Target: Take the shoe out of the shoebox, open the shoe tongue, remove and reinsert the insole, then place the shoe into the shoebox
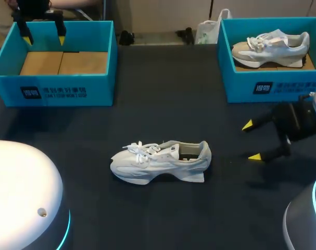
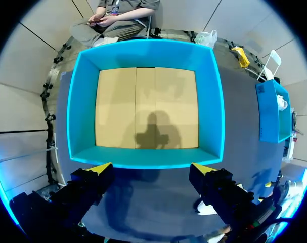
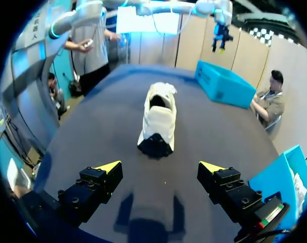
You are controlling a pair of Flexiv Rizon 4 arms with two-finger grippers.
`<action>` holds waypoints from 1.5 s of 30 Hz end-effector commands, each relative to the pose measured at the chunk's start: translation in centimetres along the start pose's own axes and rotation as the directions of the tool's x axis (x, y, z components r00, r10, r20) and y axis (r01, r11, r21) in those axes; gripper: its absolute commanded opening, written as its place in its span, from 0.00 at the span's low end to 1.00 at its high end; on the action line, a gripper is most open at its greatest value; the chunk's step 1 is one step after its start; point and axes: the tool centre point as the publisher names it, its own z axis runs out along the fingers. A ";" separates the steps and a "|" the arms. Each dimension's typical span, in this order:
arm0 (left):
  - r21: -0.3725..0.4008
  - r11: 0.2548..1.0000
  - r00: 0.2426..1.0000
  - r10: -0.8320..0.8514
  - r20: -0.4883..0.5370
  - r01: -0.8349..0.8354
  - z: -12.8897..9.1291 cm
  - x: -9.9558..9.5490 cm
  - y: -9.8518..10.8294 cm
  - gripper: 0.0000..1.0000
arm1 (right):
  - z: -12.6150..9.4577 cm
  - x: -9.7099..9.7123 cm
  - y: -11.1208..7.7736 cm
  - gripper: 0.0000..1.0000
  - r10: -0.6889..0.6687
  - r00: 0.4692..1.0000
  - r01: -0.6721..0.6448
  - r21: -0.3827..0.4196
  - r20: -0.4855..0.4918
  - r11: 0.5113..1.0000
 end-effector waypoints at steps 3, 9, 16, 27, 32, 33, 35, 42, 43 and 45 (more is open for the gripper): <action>-0.001 1.000 1.000 0.000 0.001 0.000 0.0 0.0 0.0 1.00 | 0.0 0.4 -0.3 1.00 -0.002 1.000 0.003 -0.111 0.008 0.994; -0.001 1.000 1.000 0.000 0.001 0.000 0.0 0.0 0.0 1.00 | 0.0 0.4 -0.3 1.00 -0.002 1.000 0.003 -0.111 0.008 0.994; -0.001 1.000 1.000 0.000 0.001 0.000 0.0 0.0 0.0 1.00 | 0.0 0.4 -0.3 1.00 -0.002 1.000 0.003 -0.111 0.008 0.994; -0.001 1.000 1.000 0.000 0.001 0.000 0.0 0.0 0.0 1.00 | 0.0 0.4 -0.3 1.00 -0.002 1.000 0.003 -0.111 0.008 0.994; -0.001 1.000 1.000 0.000 0.001 0.000 0.0 0.0 0.0 1.00 | 0.3 0.4 -0.4 1.00 -0.016 1.000 0.018 -0.133 0.012 0.991; -0.001 1.000 1.000 0.000 0.001 0.000 0.0 0.0 0.0 1.00 | 0.8 0.4 -0.5 1.00 -0.014 1.000 0.015 -0.124 0.013 0.992; -0.001 1.000 1.000 0.000 0.001 0.000 0.0 0.0 0.0 1.00 | 1.2 0.3 -0.6 1.00 -0.020 1.000 0.022 -0.126 0.020 0.992; -0.001 1.000 1.000 0.000 0.001 0.000 0.0 0.0 0.0 1.00 | 2.8 -0.1 -2.0 1.00 -0.023 0.999 0.028 -0.162 0.030 0.986; -0.001 1.000 1.000 0.000 0.001 0.000 0.0 0.0 0.0 1.00 | 3.0 -0.1 -2.2 1.00 -0.024 0.999 0.028 -0.158 0.027 0.987; -0.001 1.000 1.000 0.000 0.001 0.000 0.0 0.0 0.0 1.00 | 3.5 -0.1 -2.6 1.00 -0.011 1.000 0.014 -0.166 0.019 0.986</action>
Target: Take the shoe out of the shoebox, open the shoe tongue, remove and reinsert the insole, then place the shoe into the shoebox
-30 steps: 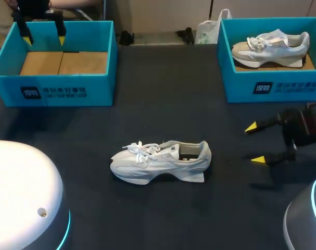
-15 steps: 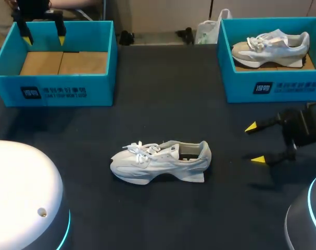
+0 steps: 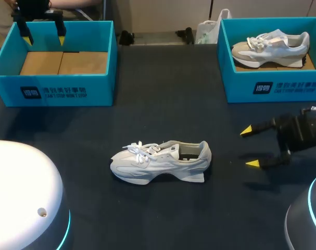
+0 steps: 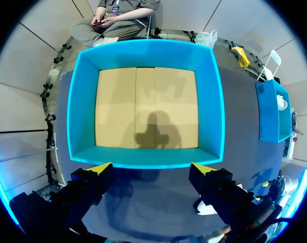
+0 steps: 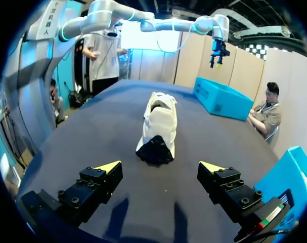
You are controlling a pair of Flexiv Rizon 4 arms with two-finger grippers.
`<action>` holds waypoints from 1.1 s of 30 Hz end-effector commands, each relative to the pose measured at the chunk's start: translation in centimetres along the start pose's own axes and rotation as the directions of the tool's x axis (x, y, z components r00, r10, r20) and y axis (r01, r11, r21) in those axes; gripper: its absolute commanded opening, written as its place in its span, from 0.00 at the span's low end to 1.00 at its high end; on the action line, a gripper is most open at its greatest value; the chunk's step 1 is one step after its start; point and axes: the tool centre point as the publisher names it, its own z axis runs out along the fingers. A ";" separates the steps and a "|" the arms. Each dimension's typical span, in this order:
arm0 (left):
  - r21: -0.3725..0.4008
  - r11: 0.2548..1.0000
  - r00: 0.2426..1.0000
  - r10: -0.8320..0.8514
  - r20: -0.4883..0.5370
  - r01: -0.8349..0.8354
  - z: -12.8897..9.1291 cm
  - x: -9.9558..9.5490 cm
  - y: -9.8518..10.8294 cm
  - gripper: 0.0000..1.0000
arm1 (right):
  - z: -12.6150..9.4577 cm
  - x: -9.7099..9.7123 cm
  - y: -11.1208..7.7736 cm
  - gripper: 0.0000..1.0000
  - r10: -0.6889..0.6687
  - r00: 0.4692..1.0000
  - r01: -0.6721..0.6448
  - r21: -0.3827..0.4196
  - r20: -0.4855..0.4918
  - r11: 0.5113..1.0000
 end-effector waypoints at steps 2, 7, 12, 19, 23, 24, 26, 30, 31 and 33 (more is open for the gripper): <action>-0.001 1.000 1.000 0.000 0.001 0.000 0.0 0.0 0.0 1.00 | 1.5 -0.4 -1.6 1.00 0.023 1.000 -0.024 -0.036 -0.008 0.999; -0.001 1.000 1.000 0.000 0.001 0.000 0.0 0.0 0.0 1.00 | 3.2 -0.4 -2.3 1.00 0.074 0.997 -0.074 -0.038 0.004 0.997; -0.001 1.000 1.000 0.000 0.001 0.000 0.0 0.0 0.0 1.00 | 3.2 -0.4 -2.3 1.00 0.074 0.997 -0.074 -0.038 0.004 0.997; -0.001 1.000 1.000 0.000 0.001 0.000 0.0 0.0 0.0 1.00 | 3.2 -0.4 -2.3 1.00 0.074 0.997 -0.074 -0.038 0.004 0.997; -0.001 1.000 1.000 0.000 0.001 0.000 0.0 0.0 0.0 1.00 | 3.2 -0.4 -2.3 1.00 0.074 0.997 -0.074 -0.038 0.004 0.997; -0.001 1.000 1.000 0.000 0.001 0.000 0.0 0.0 0.0 1.00 | 3.2 -0.4 -2.3 1.00 0.074 0.997 -0.074 -0.038 0.004 0.997; -0.001 1.000 1.000 0.000 0.001 0.000 0.0 0.0 0.0 1.00 | 3.2 -0.4 -2.3 1.00 0.074 0.997 -0.074 -0.038 0.004 0.997; -0.001 1.000 1.000 0.000 0.001 0.000 0.0 0.0 0.0 1.00 | 4.4 -0.3 -1.9 1.00 0.086 0.995 -0.083 -0.061 0.043 0.995; -0.001 1.000 1.000 0.000 0.001 0.000 0.0 0.0 0.0 1.00 | 4.7 -0.3 -1.8 1.00 0.096 0.994 -0.092 -0.067 0.056 0.993; -0.001 1.000 1.000 0.000 0.001 0.000 0.0 0.0 0.0 1.00 | 5.2 -0.4 -1.5 1.00 0.078 0.995 -0.073 -0.086 0.057 0.994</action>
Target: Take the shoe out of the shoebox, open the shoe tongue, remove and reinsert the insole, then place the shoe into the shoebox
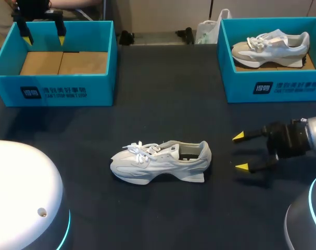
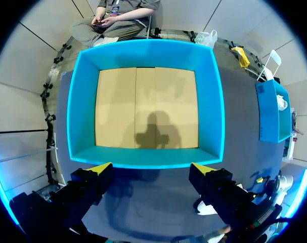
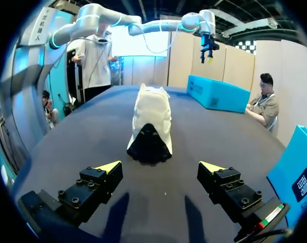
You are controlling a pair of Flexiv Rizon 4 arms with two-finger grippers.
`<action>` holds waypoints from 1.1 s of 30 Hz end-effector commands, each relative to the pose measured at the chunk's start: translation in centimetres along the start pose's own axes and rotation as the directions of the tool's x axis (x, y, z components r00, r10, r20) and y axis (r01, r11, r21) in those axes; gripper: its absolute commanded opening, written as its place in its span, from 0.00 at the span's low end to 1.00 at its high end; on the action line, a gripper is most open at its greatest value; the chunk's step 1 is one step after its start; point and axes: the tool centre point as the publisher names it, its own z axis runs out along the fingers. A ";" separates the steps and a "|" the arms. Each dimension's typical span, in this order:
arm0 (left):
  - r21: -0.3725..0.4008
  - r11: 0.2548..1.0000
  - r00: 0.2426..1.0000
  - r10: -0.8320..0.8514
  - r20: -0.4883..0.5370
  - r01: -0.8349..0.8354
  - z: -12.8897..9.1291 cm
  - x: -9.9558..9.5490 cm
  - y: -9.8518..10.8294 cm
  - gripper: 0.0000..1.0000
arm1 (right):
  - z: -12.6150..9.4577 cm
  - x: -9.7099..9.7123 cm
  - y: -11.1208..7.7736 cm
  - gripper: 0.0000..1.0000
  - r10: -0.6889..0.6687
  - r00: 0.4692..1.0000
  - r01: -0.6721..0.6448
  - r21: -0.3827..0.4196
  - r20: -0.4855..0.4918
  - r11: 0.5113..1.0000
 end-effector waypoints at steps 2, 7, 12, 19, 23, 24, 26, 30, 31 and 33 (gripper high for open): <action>0.000 1.000 1.000 0.000 0.001 0.000 0.0 0.0 0.0 1.00 | 2.0 0.4 0.3 1.00 0.004 1.000 -0.004 -0.003 0.031 1.000; 0.000 1.000 1.000 0.000 0.001 0.000 0.0 0.0 0.0 1.00 | 3.3 0.6 0.7 1.00 0.007 0.999 -0.008 0.000 0.039 1.000; 0.000 1.000 1.000 0.000 0.001 0.000 0.0 0.0 0.0 1.00 | 4.7 0.6 1.1 1.00 0.011 1.000 -0.011 -0.003 0.020 1.000; 0.000 1.000 1.000 0.000 0.001 0.000 0.0 0.0 0.0 1.00 | 6.2 1.1 1.6 1.00 0.022 1.000 -0.021 -0.026 0.018 0.999; 0.000 1.000 1.000 0.000 0.001 0.000 0.0 0.0 0.0 1.00 | 7.2 1.3 1.8 1.00 0.032 0.999 -0.032 -0.024 0.002 0.999; 0.000 1.000 1.000 0.000 0.001 0.000 0.0 0.0 0.0 1.00 | 7.4 1.3 1.8 1.00 0.031 1.000 -0.031 -0.030 0.001 0.999; 0.000 1.000 1.000 0.000 0.001 0.000 0.0 0.0 0.0 1.00 | 8.0 1.4 1.8 1.00 0.028 1.000 -0.028 -0.045 0.000 0.999; 0.000 1.000 1.000 0.000 0.001 0.000 0.0 0.0 0.0 1.00 | 9.0 1.6 1.9 1.00 0.033 0.999 -0.034 -0.056 -0.016 0.998; 0.000 1.000 1.000 0.000 0.001 0.000 0.0 0.0 0.0 1.00 | 9.4 1.7 1.9 1.00 0.039 0.999 -0.040 -0.062 -0.022 0.997; 0.000 1.000 1.000 0.000 0.001 0.000 0.0 0.0 0.0 1.00 | 9.9 1.9 1.8 1.00 0.046 0.998 -0.048 -0.066 -0.034 0.997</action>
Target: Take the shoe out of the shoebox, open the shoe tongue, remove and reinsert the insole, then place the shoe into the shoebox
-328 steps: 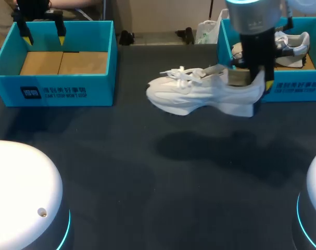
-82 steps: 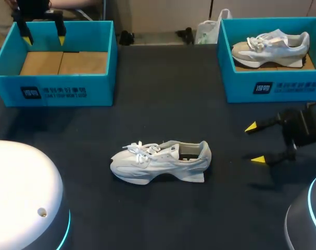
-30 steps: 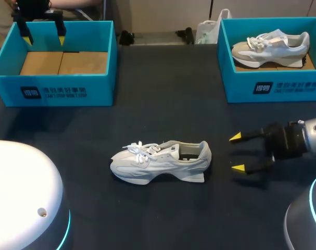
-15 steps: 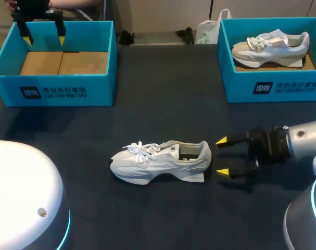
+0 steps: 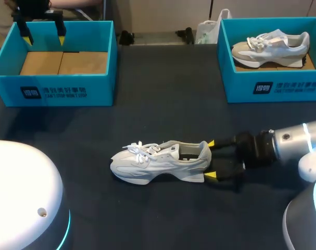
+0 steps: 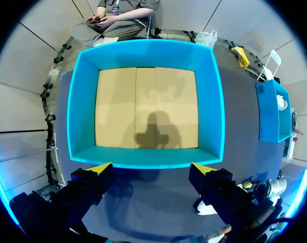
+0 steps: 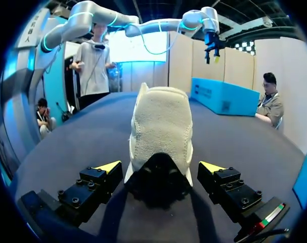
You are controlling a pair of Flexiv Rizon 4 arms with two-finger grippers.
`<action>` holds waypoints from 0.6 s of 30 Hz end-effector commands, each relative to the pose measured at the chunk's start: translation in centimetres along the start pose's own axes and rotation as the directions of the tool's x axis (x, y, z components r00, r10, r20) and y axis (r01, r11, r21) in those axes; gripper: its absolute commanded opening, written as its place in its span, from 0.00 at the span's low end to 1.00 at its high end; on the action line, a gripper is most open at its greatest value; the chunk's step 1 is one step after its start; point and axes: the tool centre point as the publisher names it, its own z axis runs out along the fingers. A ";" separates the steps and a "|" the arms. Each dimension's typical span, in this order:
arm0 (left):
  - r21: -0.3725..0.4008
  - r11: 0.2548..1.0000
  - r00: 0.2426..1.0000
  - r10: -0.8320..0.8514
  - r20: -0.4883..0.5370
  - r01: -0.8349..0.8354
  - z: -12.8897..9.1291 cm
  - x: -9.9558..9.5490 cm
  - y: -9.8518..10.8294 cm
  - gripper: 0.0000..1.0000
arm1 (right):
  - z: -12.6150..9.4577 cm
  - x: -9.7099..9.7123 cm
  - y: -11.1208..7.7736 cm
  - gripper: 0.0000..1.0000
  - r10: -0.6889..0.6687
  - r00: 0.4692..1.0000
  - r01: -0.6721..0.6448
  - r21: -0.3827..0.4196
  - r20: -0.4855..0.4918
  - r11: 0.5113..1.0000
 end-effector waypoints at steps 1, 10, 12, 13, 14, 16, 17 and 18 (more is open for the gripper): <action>-0.001 1.000 1.000 0.000 0.001 0.000 0.0 0.0 0.0 1.00 | 1.7 -0.2 -0.4 1.00 0.005 1.000 -0.005 -0.004 -0.014 1.000; -0.001 1.000 1.000 0.000 0.001 0.000 0.0 0.0 0.0 1.00 | 2.7 0.2 0.4 1.00 0.010 1.000 -0.011 -0.015 -0.026 1.000; -0.001 1.000 1.000 0.000 0.001 0.000 0.0 0.0 0.0 1.00 | 3.0 0.2 0.4 1.00 0.013 0.999 -0.013 -0.015 -0.030 1.000; -0.001 1.000 1.000 0.000 0.001 0.000 0.0 0.0 0.0 1.00 | 3.1 0.2 0.5 1.00 0.013 0.999 -0.013 -0.016 -0.032 1.000; -0.001 1.000 1.000 0.000 0.001 0.000 0.0 0.0 0.0 1.00 | 3.2 0.2 0.5 1.00 0.013 0.999 -0.013 -0.018 -0.033 1.000; -0.001 1.000 1.000 0.000 0.001 0.000 0.0 0.0 0.0 1.00 | 3.4 0.2 0.7 1.00 0.011 0.999 -0.012 -0.023 -0.033 1.000; -0.001 1.000 1.000 0.000 0.001 0.000 0.0 0.0 0.0 1.00 | 3.5 0.1 0.8 1.00 0.011 0.999 -0.012 -0.024 -0.034 1.000; -0.001 1.000 1.000 0.000 0.001 0.000 0.0 0.0 0.0 1.00 | 3.6 0.1 0.8 1.00 0.010 0.999 -0.011 -0.025 -0.034 1.000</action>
